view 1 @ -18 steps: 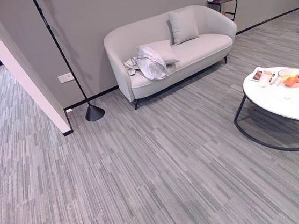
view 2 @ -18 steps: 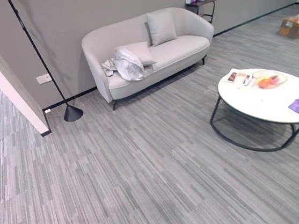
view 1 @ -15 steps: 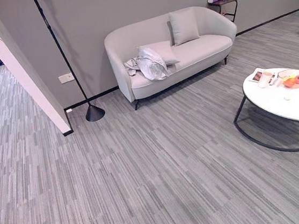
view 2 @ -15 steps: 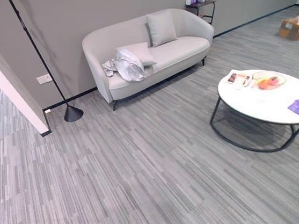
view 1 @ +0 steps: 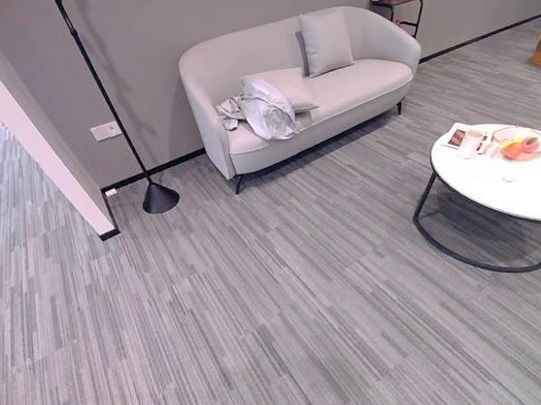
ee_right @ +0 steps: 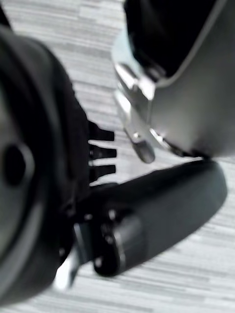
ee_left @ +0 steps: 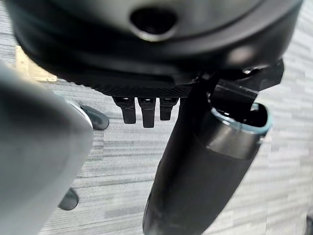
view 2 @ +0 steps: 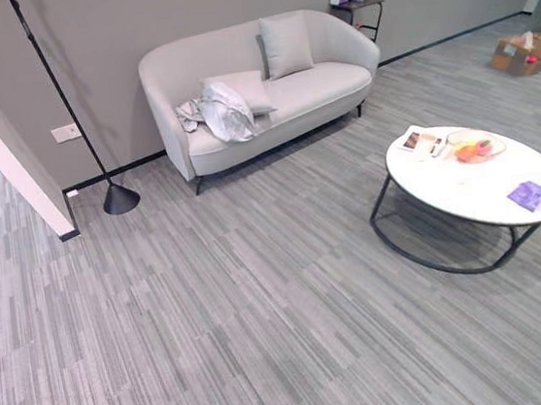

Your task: Hang the clothes on the sofa on the clothes rack.

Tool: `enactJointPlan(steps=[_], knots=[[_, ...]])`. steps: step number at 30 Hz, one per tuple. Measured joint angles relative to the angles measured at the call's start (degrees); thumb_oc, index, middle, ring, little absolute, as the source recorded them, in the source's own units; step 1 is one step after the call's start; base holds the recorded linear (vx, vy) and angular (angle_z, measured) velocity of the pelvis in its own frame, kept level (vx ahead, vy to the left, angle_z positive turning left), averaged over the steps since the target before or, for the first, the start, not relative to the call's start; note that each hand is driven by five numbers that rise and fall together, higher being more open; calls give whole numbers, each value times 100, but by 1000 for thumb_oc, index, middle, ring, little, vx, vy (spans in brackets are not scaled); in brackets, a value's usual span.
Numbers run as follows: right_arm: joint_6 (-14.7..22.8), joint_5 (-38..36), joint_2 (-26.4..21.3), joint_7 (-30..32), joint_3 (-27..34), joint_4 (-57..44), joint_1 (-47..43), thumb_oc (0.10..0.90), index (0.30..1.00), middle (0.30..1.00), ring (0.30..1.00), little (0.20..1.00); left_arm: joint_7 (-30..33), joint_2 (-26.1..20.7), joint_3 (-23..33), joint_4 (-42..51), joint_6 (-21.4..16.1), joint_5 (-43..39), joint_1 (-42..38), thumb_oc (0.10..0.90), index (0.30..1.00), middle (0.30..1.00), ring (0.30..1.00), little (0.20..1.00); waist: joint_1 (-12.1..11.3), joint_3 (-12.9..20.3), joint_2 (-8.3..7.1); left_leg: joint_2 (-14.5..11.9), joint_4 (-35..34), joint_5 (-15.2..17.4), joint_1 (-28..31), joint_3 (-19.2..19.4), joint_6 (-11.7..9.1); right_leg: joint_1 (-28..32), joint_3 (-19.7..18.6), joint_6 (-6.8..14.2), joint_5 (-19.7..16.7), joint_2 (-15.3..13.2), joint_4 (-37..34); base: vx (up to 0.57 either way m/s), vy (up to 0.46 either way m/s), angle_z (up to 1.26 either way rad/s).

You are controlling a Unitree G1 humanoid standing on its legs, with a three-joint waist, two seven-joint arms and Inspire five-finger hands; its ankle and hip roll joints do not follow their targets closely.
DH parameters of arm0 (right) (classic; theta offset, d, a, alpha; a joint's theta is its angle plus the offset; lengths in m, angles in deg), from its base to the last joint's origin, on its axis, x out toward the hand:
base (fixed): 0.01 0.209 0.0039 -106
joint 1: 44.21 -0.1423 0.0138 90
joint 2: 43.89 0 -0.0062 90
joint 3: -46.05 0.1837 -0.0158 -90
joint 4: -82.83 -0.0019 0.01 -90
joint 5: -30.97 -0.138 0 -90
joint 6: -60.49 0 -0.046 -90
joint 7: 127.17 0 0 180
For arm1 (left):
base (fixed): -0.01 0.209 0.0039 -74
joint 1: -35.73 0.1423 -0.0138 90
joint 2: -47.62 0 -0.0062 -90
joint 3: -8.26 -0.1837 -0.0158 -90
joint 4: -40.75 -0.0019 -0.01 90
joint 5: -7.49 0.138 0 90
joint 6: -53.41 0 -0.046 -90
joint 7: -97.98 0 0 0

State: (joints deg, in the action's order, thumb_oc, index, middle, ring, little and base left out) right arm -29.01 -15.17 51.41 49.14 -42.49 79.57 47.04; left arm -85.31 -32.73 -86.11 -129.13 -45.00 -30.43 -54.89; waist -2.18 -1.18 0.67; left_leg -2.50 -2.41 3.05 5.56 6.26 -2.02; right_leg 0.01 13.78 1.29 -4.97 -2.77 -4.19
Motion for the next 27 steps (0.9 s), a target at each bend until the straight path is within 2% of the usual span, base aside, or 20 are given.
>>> enactJointPlan(steps=[3, 5, 7, 8, 9, 11, 13, 14, 15, 16, 17, 18, 19, 20, 21, 22, 23, 24, 26, 27], knots=[[6, 125, -30, -8, 0, 11, -109, 800, 900, 900, 900, 900, 0, -18, -6, -2, -2, 0, -84, 800, 900, 900, 900, 900, -2, -98, -27, 44, -10, -33, -86, 47, 74, -287, -4, 60, 56, -83, 362, -54, 98, -9], [18, 228, -62, -11, 1, 6, -330, 800, 900, 900, 900, 900, 10, -21, -11, -6, -1, 6, -223, 800, 900, 900, 900, 900, 14, -324, -3, 88, -22, -70, -68, 120, 135, -576, -1, 131, 107, -175, 831, -20, 97, -23], [42, 243, -64, -57, -5, -4, -619, 800, 900, 900, 900, 900, 20, -39, -19, 0, 1, 66, -351, 800, 900, 900, 900, 900, 16, -595, -29, 85, -89, -141, -23, 319, 247, -1066, 87, 218, 135, -326, 1675, 46, 46, -37], [55, 240, -53, -75, -56, -78, -673, 800, 900, 900, 900, 900, 24, -83, -157, 1, 0, 164, -355, 800, 900, 900, 900, 900, 76, -713, -12, 63, -102, -144, 59, 367, 295, -1192, 298, 481, 221, -476, 2134, 97, -17, -14], [60, 233, -49, -91, -53, -196, -651, 800, 900, 900, 900, 900, 24, -72, -216, 4, 0, 215, -327, 800, 900, 900, 900, 900, 138, -735, 29, 66, -96, -126, 104, 396, 336, -1283, 399, 542, 465, -620, 2602, 122, -85, -1], [171, 242, -58, -100, -55, -278, -519, 800, 900, 900, 900, 900, 27, -126, -214, 6, -7, 224, -257, 800, 900, 900, 900, 900, 152, -675, -25, 111, -143, -38, 235, 448, 401, -1276, 400, 573, 764, -972, 3206, 128, -168, -11], [164, 319, -94, -98, -50, -262, -511, 800, 900, 900, 900, 900, 29, -172, -226, -1, -16, 292, -266, 800, 900, 900, 900, 900, 133, -601, -61, 165, -222, -93, 277, 543, 301, -1164, 399, 597, 789, -1334, 2686, 169, -222, -30], [161, 358, -89, -101, -51, -263, -526, 800, 900, 900, 900, 900, 40, -190, -222, -16, -11, 370, -265, 800, 900, 900, 900, 900, 134, -588, -41, 160, -259, -134, 265, 580, 252, -1020, 406, 690, 729, -1481, 2098, 213, -233, -31], [163, 462, -81, -33, -46, -228, -547, 800, 900, 900, 900, 900, 68, -198, -227, -54, -5, 444, -270, 800, 900, 900, 900, 900, 165, -574, -19, 152, -262, -125, 262, 569, 235, -825, 381, 908, 554, -1644, 1274, 426, -407, -31], [131, 487, -179, 6, 16, -195, -514, 800, 900, 900, 900, 900, 134, -167, -236, -52, -5, 451, -271, 800, 900, 900, 900, 900, 234, -561, 4, 103, -264, -65, 304, 563, 129, -633, 331, 1078, -69, -1889, -59, 373, -340, -10], [183, 478, -235, 3, 88, -200, -491, 800, 900, 900, 900, 900, 154, -114, -258, -57, 2, 479, -264, 800, 900, 900, 900, 900, 448, -533, 86, -63, -269, 44, 408, 532, -82, -828, 245, 1346, -613, -2175, -185, 518, -468, -5], [186, 482, -313, 0, 151, -292, -418, 800, 900, 900, 900, 900, 156, -83, -275, -25, -4, 482, -231, 800, 900, 900, 900, 900, 461, -465, 34, -167, -272, 157, 537, 526, -266, -937, 168, 1370, -840, -2283, -181, 322, -325, 8], [158, 484, -314, -41, 127, -403, -345, 800, 900, 900, 900, 900, 146, -106, -233, -7, -20, 482, -181, 800, 900, 900, 900, 900, 443, -381, 26, -288, -279, 216, 653, 514, -432, -909, 195, 1351, -808, -2254, -136, 527, -549, 29], [127, 482, -269, -91, 127, -379, -173, 800, 900, 900, 900, 900, 155, -111, -211, -62, -25, 492, -174, 800, 900, 900, 900, 900, 446, -205, -55, -540, -309, 315, 843, 400, -758, -731, 299, 1224, -992, -2125, -23, 388, -466, 36], [120, 487, -478, -111, 138, -351, -168, 800, 900, 900, 900, 900, 173, 195, -206, -87, -24, 484, -144, 800, 900, 900, 900, 900, 424, -142, 395, -972, -259, 295, 940, 354, -722, -655, 397, 1291, -920, -1698, 194, 365, -491, 37], [80, 513, -631, -111, 128, -211, -365, 800, 900, 900, 900, 900, 203, 364, -241, -103, -58, 541, -143, 800, 900, 900, 900, 900, 421, -83, 568, -1204, -99, 6, 865, 234, -600, -652, 420, 1106, -704, -1472, 368, 195, -378, 4], [-3, 554, -684, -94, 56, -209, -478, 800, 900, 900, 900, 900, 160, 377, -262, -80, -66, 542, -162, 800, 900, 900, 900, 900, 365, -42, 569, -1320, 98, -326, 743, 58, -516, -663, 410, 1018, -569, -1346, 454, 159, -371, -3], [4, 589, -663, -96, -74, -228, -505, 800, 900, 900, 900, 900, 154, 390, -265, -46, -81, 539, -189, 800, 900, 900, 900, 900, 310, -13, 493, -1445, 272, -741, 598, -103, -614, -661, 450, 866, -429, -1216, 485, 92, -234, -5], [32, 623, -554, -108, -228, -484, -532, 800, 900, 900, 900, 900, 114, 313, -264, -18, -145, 539, -234, 800, 900, 900, 900, 900, 292, 33, 318, -1713, 413, -1631, 386, -363, -1128, -590, 574, 600, -257, -929, 408, 134, -316, 2], [99, 632, -492, -115, -225, -508, -557, 800, 900, 900, 900, 900, 121, 276, -231, -16, -133, 536, -257, 800, 900, 900, 900, 900, 293, 32, 242, -1741, 428, -1800, 344, -438, -1320, -537, 630, 437, -199, -839, 382, 225, -524, 9]])
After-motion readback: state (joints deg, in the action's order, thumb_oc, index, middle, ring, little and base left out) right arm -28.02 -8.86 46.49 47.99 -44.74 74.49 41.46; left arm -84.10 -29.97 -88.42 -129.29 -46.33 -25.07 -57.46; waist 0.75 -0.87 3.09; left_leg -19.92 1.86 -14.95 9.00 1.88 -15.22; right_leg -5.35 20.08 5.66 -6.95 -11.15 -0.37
